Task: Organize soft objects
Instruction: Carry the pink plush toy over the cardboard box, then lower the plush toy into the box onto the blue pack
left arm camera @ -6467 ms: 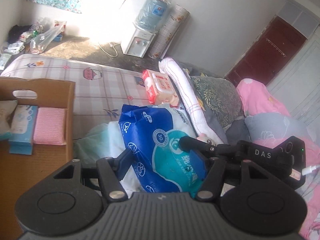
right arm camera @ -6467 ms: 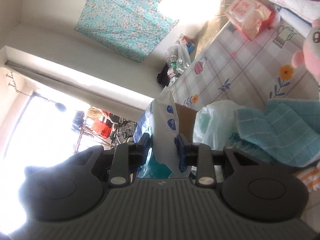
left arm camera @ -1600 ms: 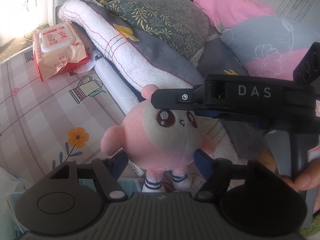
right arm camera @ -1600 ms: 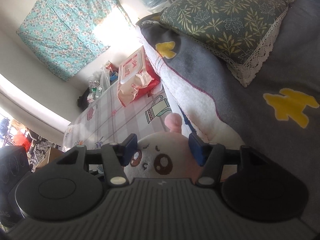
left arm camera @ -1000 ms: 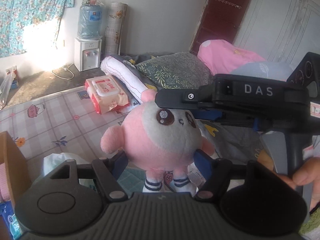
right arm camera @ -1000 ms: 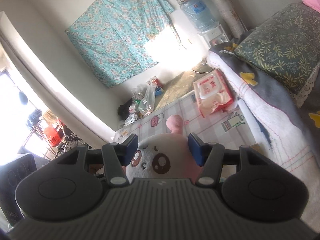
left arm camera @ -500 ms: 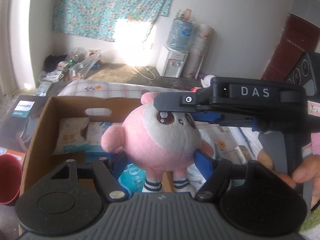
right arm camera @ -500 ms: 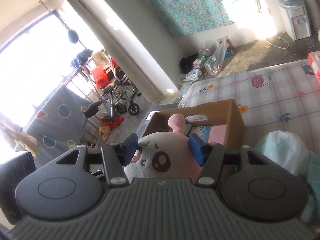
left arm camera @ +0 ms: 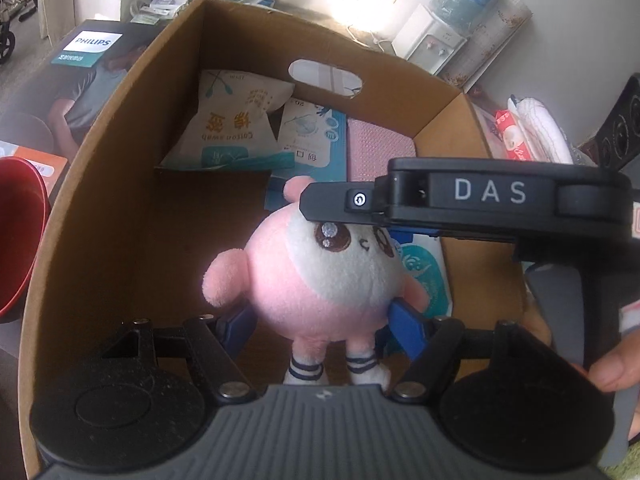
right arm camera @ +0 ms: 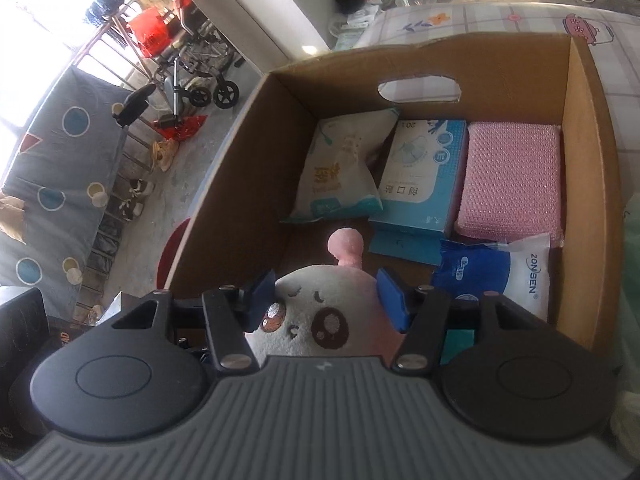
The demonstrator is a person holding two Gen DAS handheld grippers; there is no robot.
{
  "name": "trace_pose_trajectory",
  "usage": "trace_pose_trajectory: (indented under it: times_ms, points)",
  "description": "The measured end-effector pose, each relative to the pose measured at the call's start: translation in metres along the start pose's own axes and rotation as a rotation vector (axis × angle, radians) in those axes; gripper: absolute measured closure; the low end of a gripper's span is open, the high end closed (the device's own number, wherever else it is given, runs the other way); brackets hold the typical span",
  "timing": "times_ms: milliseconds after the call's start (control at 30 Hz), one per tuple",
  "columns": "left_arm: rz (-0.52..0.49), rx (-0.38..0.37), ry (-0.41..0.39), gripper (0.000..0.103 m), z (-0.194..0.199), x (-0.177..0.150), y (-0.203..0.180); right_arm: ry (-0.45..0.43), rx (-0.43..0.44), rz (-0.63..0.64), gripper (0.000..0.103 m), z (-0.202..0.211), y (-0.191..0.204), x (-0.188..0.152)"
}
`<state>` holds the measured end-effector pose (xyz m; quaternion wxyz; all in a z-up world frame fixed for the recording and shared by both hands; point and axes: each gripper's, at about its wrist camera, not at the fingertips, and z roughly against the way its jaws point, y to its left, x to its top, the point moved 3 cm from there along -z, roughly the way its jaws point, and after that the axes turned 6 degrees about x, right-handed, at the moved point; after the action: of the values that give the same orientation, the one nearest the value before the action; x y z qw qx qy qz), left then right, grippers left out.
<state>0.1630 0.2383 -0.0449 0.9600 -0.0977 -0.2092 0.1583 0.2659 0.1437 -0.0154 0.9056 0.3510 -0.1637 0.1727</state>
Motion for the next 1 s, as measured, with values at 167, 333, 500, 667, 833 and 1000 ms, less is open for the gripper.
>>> trace_pose_trajectory:
  times_ms: [167,333,500,667,833,1000]
  points:
    - [-0.009,0.027,-0.017,0.03,-0.015,0.01,0.001,0.008,-0.05,0.019,0.048,-0.015,-0.013,-0.004]
    - [-0.035,0.028,-0.062,0.029,-0.017,0.011,0.0,-0.011,-0.057,0.046,0.048,-0.016,-0.014,0.0]
    - [-0.069,0.048,-0.008,0.028,-0.023,0.007,0.0,0.013,-0.056,0.042,0.048,-0.017,-0.025,0.005]
    - [-0.073,0.071,0.061,0.029,-0.03,-0.001,0.007,0.051,-0.033,-0.001,0.047,-0.031,-0.029,0.012]
    - [-0.094,0.09,0.055,0.029,-0.032,-0.002,0.004,0.121,-0.023,-0.007,0.041,-0.055,-0.031,0.015]
    - [-0.144,0.117,0.042,0.03,-0.034,-0.004,-0.003,0.12,0.0,0.015,0.05,-0.055,-0.033,0.017]
